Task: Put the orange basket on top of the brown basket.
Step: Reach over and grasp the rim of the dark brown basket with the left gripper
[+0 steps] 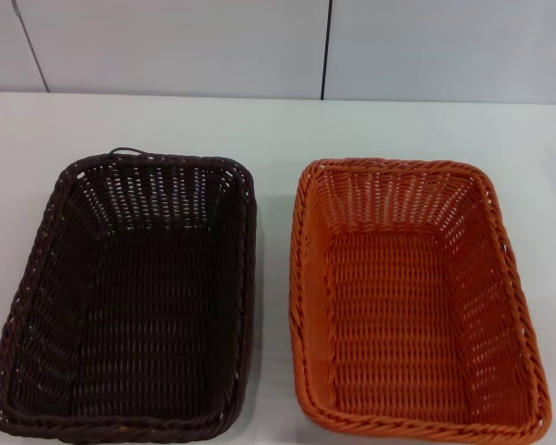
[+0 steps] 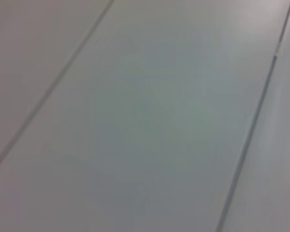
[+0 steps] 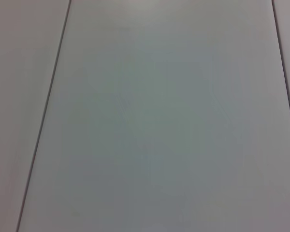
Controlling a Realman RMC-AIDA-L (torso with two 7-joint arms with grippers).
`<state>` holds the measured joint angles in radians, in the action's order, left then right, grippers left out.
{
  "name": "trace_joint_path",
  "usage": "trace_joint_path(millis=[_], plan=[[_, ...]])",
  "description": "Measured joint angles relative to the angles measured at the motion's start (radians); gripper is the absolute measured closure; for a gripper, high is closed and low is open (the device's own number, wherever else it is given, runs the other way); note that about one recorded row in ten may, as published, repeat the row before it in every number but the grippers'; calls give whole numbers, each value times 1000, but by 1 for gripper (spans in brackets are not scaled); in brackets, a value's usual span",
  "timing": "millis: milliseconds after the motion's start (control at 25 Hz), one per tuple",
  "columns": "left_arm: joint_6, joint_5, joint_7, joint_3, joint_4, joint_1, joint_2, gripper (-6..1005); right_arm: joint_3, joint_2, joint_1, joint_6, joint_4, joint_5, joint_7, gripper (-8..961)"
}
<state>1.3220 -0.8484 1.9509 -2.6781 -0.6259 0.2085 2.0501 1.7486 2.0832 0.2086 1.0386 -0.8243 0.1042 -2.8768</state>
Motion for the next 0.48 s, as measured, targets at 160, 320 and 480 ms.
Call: trace_joint_path(millis=[160,320,480], plan=[[2,-1,-111,79,-66,-35,-4,260,-3,0,-4,4,-6,2,0,239],[9,-2,-192,104,-94,-52,-12,262,-3,0,-6,8,-7,3,-1,239],[27,-30,-240,110,-101,-56,-22,265,-5,1,-6,9,-6,2,-3,239]])
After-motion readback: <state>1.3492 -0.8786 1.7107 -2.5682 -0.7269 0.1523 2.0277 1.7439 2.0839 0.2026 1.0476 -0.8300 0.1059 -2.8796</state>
